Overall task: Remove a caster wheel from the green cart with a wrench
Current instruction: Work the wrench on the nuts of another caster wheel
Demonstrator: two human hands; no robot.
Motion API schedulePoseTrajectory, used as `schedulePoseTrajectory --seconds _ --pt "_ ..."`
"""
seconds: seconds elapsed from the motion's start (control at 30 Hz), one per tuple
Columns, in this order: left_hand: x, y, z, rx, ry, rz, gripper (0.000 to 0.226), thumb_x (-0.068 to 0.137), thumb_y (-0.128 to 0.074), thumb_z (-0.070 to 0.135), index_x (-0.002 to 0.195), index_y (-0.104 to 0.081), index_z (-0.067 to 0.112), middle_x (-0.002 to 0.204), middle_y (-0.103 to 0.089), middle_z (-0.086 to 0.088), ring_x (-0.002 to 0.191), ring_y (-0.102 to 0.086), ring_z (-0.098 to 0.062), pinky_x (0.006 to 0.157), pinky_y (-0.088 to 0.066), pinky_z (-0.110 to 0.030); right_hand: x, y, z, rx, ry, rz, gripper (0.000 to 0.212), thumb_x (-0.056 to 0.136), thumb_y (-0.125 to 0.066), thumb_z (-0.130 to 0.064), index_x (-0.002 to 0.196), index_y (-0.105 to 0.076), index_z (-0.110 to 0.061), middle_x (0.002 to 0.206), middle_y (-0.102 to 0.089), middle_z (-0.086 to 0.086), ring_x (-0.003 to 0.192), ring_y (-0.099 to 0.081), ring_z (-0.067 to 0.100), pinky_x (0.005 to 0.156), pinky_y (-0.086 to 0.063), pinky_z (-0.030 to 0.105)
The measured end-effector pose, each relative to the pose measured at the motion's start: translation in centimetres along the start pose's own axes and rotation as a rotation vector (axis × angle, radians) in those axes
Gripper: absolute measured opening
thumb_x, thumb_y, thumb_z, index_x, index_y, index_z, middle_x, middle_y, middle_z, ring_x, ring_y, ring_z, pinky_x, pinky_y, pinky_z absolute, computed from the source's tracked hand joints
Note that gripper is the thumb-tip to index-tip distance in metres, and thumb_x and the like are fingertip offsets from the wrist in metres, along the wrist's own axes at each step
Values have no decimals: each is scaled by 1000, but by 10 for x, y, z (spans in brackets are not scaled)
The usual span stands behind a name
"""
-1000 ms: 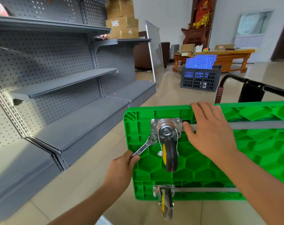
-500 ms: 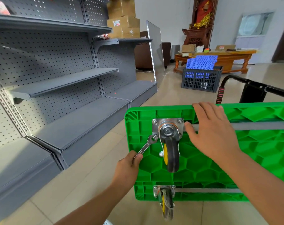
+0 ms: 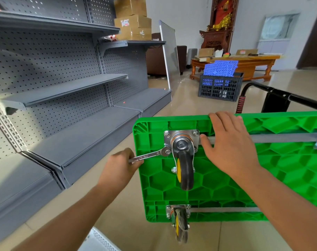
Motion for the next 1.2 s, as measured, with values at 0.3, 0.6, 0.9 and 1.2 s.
schedulePoseTrajectory --seconds 0.3,0.6,0.9,1.2 --pt "39 46 37 461 -56 -288 37 89 -66 58 107 -67 25 104 -65 -9 103 -65 -35 77 -54 -39 0 -1 0 4 -8 -28 66 92 -43 -49 146 -44 -10 144 -48 10 139 -39 32 122 -25 51" --pt "31 62 117 928 -342 -112 33 96 -58 52 108 -65 22 112 -68 -3 109 -61 -29 82 -34 -34 0 -2 0 -4 -8 -49 66 94 -46 -48 146 -43 -8 145 -47 10 140 -38 32 121 -25 52" --pt "11 61 80 740 -379 6 34 95 -57 56 82 -66 26 86 -68 4 89 -63 -29 77 -37 -37 0 -1 -1 -3 -10 -39 67 91 -43 -49 146 -44 -8 143 -48 11 138 -39 33 120 -25 52" --pt "-22 23 16 4 129 -176 40 95 -55 59 76 -62 24 61 -56 4 74 -58 -26 70 -45 -34 0 0 -3 -4 -4 -13 67 91 -45 -47 144 -45 -7 142 -49 13 137 -40 34 120 -25 53"
Point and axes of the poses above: each hand's wrist, its own x-axis towards the middle knuckle, its own y-axis out of the back of the hand, z = x × y, the point moved 7 cm from there along x, towards the middle knuckle
